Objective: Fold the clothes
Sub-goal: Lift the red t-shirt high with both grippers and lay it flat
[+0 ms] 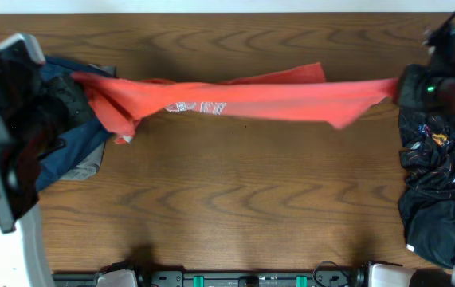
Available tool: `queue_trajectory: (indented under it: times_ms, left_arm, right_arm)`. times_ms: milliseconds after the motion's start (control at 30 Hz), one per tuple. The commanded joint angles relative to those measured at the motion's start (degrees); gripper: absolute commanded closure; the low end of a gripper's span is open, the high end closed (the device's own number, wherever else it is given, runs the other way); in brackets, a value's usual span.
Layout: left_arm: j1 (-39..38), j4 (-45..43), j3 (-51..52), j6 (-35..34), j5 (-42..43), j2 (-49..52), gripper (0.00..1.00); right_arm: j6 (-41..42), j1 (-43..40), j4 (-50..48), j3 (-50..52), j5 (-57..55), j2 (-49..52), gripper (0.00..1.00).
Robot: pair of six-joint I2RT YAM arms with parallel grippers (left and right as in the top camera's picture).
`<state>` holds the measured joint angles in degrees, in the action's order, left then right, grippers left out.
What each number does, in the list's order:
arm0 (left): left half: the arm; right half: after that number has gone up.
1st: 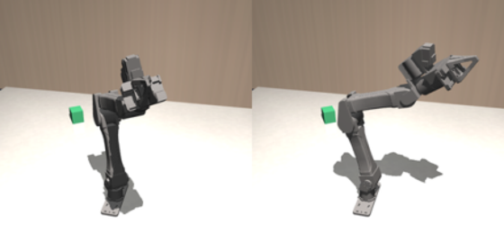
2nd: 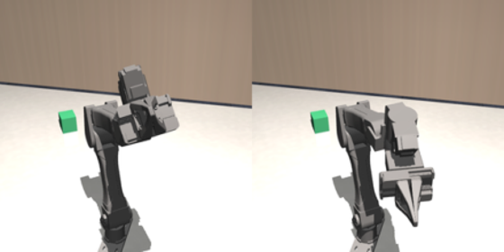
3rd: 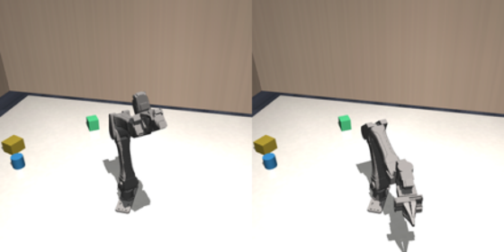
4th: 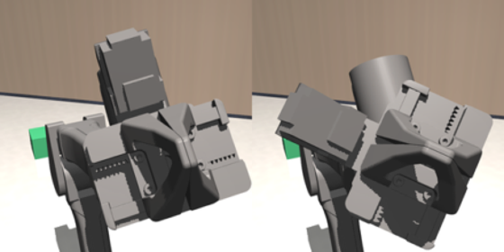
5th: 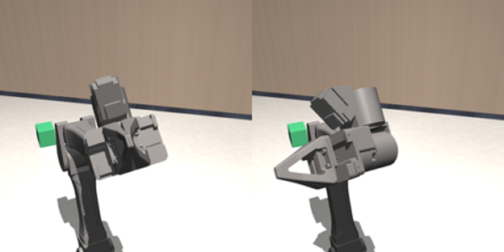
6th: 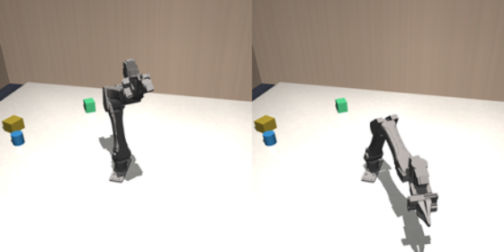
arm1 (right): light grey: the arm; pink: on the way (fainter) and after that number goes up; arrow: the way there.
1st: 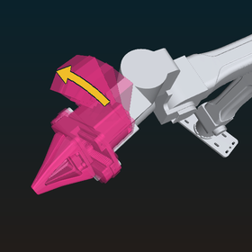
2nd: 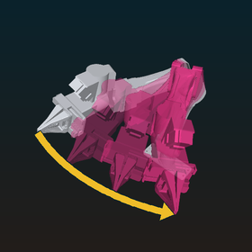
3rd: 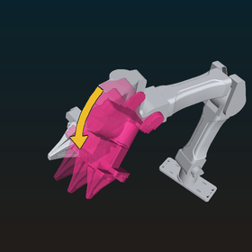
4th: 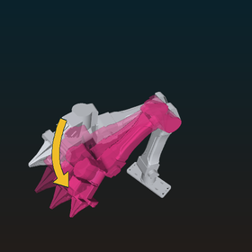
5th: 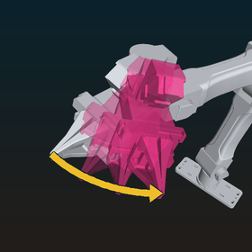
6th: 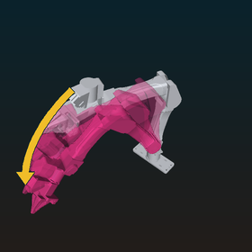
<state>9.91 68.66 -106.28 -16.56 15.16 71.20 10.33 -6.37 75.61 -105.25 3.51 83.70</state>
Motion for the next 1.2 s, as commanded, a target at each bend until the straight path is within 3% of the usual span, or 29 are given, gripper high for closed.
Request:
queue_trajectory:
  times_ms: [0,333,500,700,867,1033,1167]
  left_arm:
    - [0.42,1.25,-6.93,2.27,0.87,-0.59,0.94]
    - [0.42,3.06,-13.16,3.43,2.51,0.46,0.94]
    - [-0.28,3.30,-12.94,4.04,6.78,6.12,0.94]
    - [-4.63,-0.66,-12.94,11.61,6.71,17.66,0.94]
    - [-7.61,-14.71,-12.96,15.65,6.58,28.15,0.94]
    - [-7.65,-33.48,-13.25,8.72,6.73,31.45,0.94]
    - [-7.02,-44.02,-17.66,5.92,6.71,30.14,0.94]
  right_arm:
    - [-2.03,-3.19,0.09,-6.60,-4.22,-4.42,0.99]
    - [-2.29,-8.57,-1.14,-11.23,-7.76,-9.31,0.99]
    - [-3.74,-8.57,-0.76,-10.10,-5.29,-4.02,0.99]
    - [-6.40,-7.98,-2.78,-9.68,-1.29,7.45,0.99]
    - [-2.01,-7.56,-13.86,-9.70,-1.31,14.95,0.99]
    - [1.49,-7.65,-27.21,-11.06,-1.33,14.95,0.99]
    - [2.12,-7.98,-30.62,-16.35,-3.58,13.55,0.99]
